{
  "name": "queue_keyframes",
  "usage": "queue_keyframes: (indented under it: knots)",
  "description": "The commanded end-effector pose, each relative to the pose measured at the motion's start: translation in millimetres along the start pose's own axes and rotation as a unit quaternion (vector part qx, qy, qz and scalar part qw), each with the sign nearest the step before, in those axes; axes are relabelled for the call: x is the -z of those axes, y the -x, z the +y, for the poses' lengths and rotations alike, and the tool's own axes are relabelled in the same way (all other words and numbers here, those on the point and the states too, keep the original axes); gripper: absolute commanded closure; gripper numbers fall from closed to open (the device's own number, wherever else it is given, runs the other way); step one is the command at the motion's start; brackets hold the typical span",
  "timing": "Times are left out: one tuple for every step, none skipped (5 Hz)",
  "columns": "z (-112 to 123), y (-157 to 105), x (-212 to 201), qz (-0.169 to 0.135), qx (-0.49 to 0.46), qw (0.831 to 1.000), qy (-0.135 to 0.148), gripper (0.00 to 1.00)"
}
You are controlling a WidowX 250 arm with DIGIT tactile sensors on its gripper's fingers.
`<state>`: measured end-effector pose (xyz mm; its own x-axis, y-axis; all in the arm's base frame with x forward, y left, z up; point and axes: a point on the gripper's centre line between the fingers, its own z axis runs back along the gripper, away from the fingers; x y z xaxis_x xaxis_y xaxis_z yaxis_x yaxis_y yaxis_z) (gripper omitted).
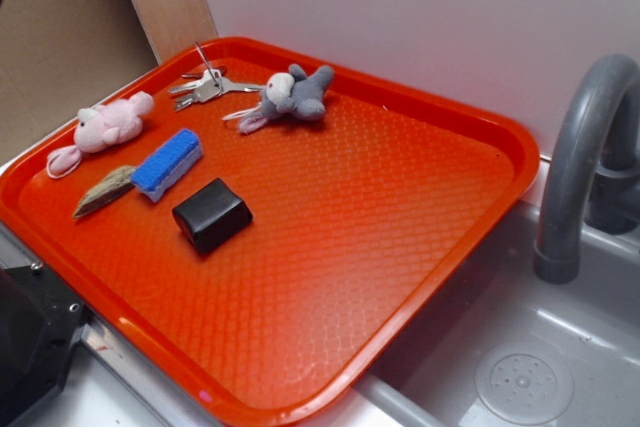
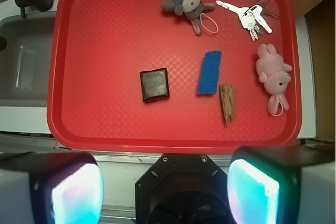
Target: Grab the silver keys.
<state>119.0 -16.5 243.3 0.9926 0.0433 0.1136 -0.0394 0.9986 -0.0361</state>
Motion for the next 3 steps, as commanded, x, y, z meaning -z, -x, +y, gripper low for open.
queue_keyframes:
  knots:
    - [0.0,0.0,0.0,0.0,0.0,1.0,0.0,0.0]
    - [3.0,-27.9,4.7,-0.015,-0.048,0.998,0.027,0.0]
    - [21.2,-77.8,9.4,-0.048,-0.094,0.993,0.051,0.0]
